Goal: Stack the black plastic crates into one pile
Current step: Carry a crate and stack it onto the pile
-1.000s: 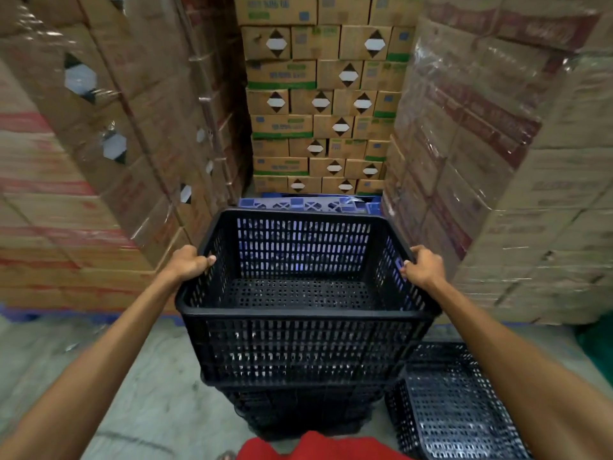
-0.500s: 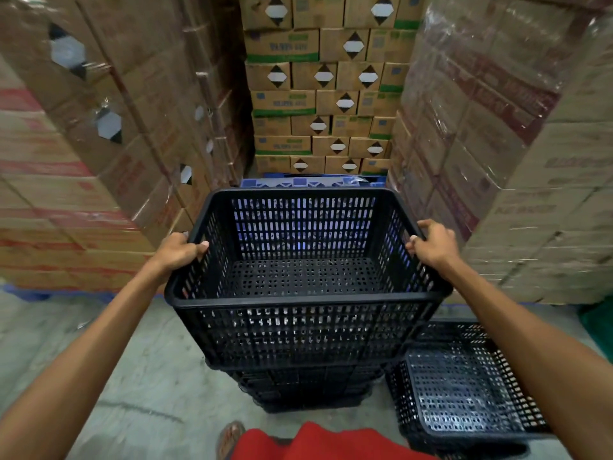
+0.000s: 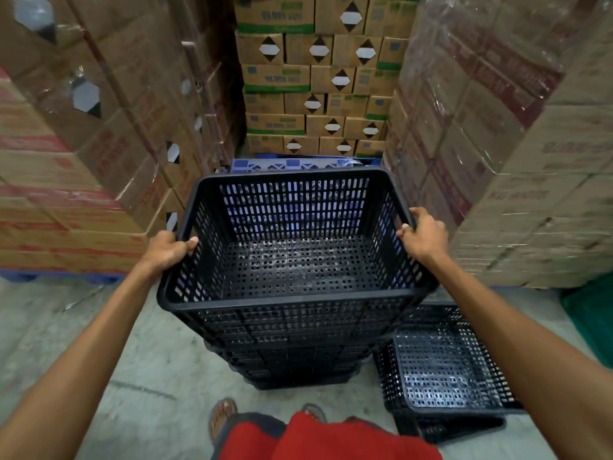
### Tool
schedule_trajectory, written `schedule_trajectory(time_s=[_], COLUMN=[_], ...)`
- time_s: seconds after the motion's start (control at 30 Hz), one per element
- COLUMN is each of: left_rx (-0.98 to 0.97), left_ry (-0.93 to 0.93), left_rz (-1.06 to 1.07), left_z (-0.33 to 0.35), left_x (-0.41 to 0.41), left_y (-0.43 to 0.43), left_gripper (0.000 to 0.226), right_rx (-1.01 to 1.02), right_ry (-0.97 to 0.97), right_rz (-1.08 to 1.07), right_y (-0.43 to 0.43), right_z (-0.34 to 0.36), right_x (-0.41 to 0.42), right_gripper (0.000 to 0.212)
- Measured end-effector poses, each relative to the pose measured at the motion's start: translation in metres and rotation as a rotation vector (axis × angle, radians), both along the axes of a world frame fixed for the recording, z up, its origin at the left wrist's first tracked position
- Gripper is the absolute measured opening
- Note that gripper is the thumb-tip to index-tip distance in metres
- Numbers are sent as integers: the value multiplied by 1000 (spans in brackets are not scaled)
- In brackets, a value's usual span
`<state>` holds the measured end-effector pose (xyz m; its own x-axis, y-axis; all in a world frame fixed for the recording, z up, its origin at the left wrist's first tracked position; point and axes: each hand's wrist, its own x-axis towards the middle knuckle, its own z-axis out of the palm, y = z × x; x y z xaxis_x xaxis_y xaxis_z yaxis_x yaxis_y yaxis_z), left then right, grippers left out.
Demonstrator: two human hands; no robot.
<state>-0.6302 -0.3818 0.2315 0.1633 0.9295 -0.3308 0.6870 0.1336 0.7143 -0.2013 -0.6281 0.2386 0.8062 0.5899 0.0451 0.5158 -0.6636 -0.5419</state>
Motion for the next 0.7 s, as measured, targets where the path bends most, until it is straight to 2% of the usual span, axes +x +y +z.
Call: schedule_trajectory(time_s=[0.13,0.27,0.47,0.57,0.7], left_rx=[22,60,258,432,528], left_ry=[-12,9,163,162,225], left_rz=[24,29,-21,-54,-182], left_z=[-4,-7,-8,-3,4], left_x=[-2,-2,-5,-5,-3], left_y=[-1,-7,-26,-32,-40], left_gripper=[36,33,30,47,73], right_rx=[1,32,20,15,-66], right_ry=[-53,-28,-46,-69,-147], right_rz=[0,9,47,162,335], right_y=[-7,-9,-16,-19,-20], right_z=[-7,-6,-7,-5,-2], right_x=[-13,-14,-18,-23,-30], right_gripper=[43,42,47,60,72])
